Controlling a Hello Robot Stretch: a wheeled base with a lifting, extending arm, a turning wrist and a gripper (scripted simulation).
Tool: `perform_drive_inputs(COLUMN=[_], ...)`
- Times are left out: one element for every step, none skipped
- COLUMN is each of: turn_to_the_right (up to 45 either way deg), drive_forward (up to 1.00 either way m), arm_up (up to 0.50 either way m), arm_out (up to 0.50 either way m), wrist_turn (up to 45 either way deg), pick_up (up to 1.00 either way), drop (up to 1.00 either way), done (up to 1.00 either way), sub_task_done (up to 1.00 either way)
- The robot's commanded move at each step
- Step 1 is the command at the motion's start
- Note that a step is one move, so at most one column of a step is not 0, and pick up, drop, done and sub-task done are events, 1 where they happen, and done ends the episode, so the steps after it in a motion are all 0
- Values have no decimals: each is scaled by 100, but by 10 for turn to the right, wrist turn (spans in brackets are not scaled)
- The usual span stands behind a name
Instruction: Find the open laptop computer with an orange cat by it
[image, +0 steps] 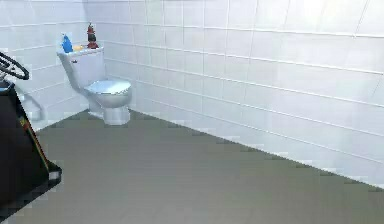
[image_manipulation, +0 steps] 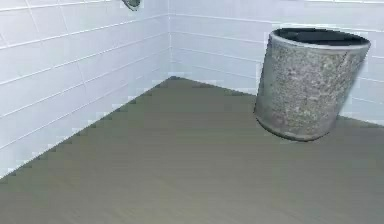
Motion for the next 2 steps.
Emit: perform_drive_inputs(turn_to_the_right=[-450,-450], drive_forward=[0,0], arm_up=[0,0], arm_out=[0,0], wrist_turn=[0,0], pick_up=[0,0], drop=[0,0], done=[0,0], sub_task_done=[0,0])
